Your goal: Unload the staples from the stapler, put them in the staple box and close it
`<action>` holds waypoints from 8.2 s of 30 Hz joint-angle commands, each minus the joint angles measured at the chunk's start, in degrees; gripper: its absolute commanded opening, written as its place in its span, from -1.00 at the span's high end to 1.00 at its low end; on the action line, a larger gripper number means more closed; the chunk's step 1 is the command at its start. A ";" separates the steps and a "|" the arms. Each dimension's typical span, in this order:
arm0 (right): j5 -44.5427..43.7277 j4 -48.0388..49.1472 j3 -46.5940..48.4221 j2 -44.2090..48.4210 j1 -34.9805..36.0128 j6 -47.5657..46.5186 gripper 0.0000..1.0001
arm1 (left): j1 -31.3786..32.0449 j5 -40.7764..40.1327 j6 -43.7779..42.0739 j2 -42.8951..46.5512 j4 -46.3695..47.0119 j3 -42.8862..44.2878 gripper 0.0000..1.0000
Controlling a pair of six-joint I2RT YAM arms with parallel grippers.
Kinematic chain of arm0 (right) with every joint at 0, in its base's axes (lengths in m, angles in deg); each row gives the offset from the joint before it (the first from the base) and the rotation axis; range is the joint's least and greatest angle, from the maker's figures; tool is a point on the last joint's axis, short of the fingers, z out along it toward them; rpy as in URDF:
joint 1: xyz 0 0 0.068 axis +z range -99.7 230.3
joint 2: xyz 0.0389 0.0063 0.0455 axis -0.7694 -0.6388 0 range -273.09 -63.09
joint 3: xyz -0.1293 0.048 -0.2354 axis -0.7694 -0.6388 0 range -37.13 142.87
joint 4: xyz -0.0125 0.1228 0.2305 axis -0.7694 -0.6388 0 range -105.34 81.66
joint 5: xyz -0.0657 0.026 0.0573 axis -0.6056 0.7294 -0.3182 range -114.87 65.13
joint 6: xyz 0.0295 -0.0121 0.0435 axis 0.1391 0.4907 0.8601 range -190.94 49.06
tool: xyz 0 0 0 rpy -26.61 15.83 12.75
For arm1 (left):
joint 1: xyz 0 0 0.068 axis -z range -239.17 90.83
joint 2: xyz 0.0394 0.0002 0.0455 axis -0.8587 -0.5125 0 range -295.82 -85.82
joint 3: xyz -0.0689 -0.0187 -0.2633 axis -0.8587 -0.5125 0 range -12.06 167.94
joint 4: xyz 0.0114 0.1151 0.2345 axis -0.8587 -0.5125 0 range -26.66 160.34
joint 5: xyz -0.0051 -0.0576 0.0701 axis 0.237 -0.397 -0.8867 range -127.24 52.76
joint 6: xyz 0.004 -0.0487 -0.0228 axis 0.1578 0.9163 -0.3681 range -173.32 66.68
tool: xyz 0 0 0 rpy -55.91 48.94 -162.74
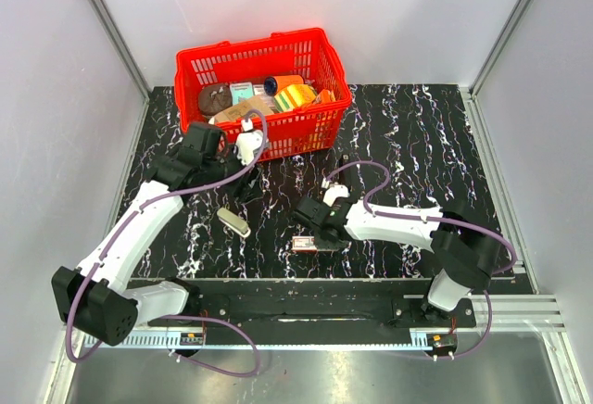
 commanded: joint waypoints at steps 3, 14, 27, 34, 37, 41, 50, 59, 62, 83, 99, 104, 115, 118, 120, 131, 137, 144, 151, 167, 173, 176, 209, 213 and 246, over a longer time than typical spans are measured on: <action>-0.21 -0.71 0.07 -0.05 1.08 1.32 1.00 | 1.18 -1.47 -0.18 1.69 1.58 0.13 -0.17; 0.05 -1.50 -0.02 -0.76 1.17 1.24 1.00 | 1.71 -1.82 0.52 2.05 1.58 0.14 -0.17; 1.10 -1.33 0.24 -2.42 1.17 0.53 1.00 | 2.24 -2.08 0.79 2.05 1.58 0.31 -0.17; 0.76 -1.42 0.68 -2.86 1.17 0.01 1.00 | 2.41 -2.08 0.70 2.40 1.67 0.05 -0.17; 0.58 -1.51 0.68 -2.86 1.17 0.01 0.99 | 2.41 -2.17 0.70 2.40 1.67 0.05 -0.17; 0.05 -1.77 0.68 -2.86 1.17 0.01 0.90 | 2.50 -2.08 0.70 2.66 1.67 0.05 -0.17; -0.83 -2.47 1.30 -2.87 1.17 -0.26 0.86 | 3.03 -1.64 0.96 2.92 1.49 -0.22 -0.17; -1.53 -2.56 2.09 -3.21 1.17 -0.96 0.84 | 3.56 -1.91 1.14 3.10 1.58 -0.13 -0.17; -1.53 -2.56 2.53 -3.30 1.17 -1.40 0.84 | 3.64 -1.91 1.05 3.19 1.67 -0.48 -0.17; -1.71 -2.74 3.76 -4.36 1.17 -2.45 0.84 | 3.91 -1.99 0.96 3.54 1.58 -0.74 -0.17; -1.97 -3.09 4.28 -4.97 1.08 -2.63 0.78 | 4.17 -2.08 1.05 3.98 1.58 -1.09 -0.18; -2.06 -3.00 4.37 -5.32 1.08 -2.81 0.71 | 4.17 -2.17 1.23 4.16 1.58 -1.27 -0.20; -1.88 -3.00 4.37 -4.89 1.00 -2.81 0.28 | 4.52 -1.91 1.32 4.51 1.58 -1.45 -0.25; -2.23 -2.91 4.29 -4.62 0.99 -2.89 0.22 | 4.70 -1.91 1.32 4.42 1.58 -1.45 -0.24; -2.41 -2.91 4.20 -4.27 1.00 -2.81 0.22 | 4.70 -1.82 1.40 4.42 1.58 -1.36 -0.25; -3.55 -3.00 0.78 3.45 1.00 -2.19 0.31 | 5.66 -0.68 2.11 3.81 1.58 -1.36 -0.24; -4.79 -4.67 -3.70 13.11 -2.15 -1.75 0.46 | 7.42 -1.72 0.71 1.70 3.59 -3.90 -0.18; 11.36 9.89 -17.67 20.77 -14.29 -4.39 0.49 | 11.90 -8.05 -6.32 -5.33 7.55 -8.82 -0.11; 23.06 21.68 -24.53 20.25 -18.77 -4.30 0.46 | 17.96 -13.33 -10.28 -10.34 13.53 -12.52 -0.11; 38.01 40.50 -34.91 16.30 -28.80 -2.37 0.47 | 22.98 -21.86 -10.29 -21.24 20.82 -13.57 -0.07; 39.95 44.11 -36.23 15.51 -29.33 -1.49 0.49 | 24.91 -23.00 -9.23 -22.30 21.79 -14.37 -0.07; 40.57 44.81 -36.58 15.42 -29.33 -1.31 0.50 | 25.35 -23.35 -9.23 -22.65 21.88 -14.19 -0.07; 44.96 51.66 -34.91 10.85 -28.98 -1.66 0.57 | 26.85 -22.82 -8.88 -24.14 21.44 -12.96 -0.06; 44.88 51.93 -34.04 10.23 -28.19 -1.49 0.53 | 26.85 -22.74 -8.88 -24.32 21.27 -12.70 -0.06; 46.11 60.29 -31.93 3.81 -21.77 2.65 0.53 | 27.29 -23.26 -9.49 -23.97 19.68 -11.73 -0.02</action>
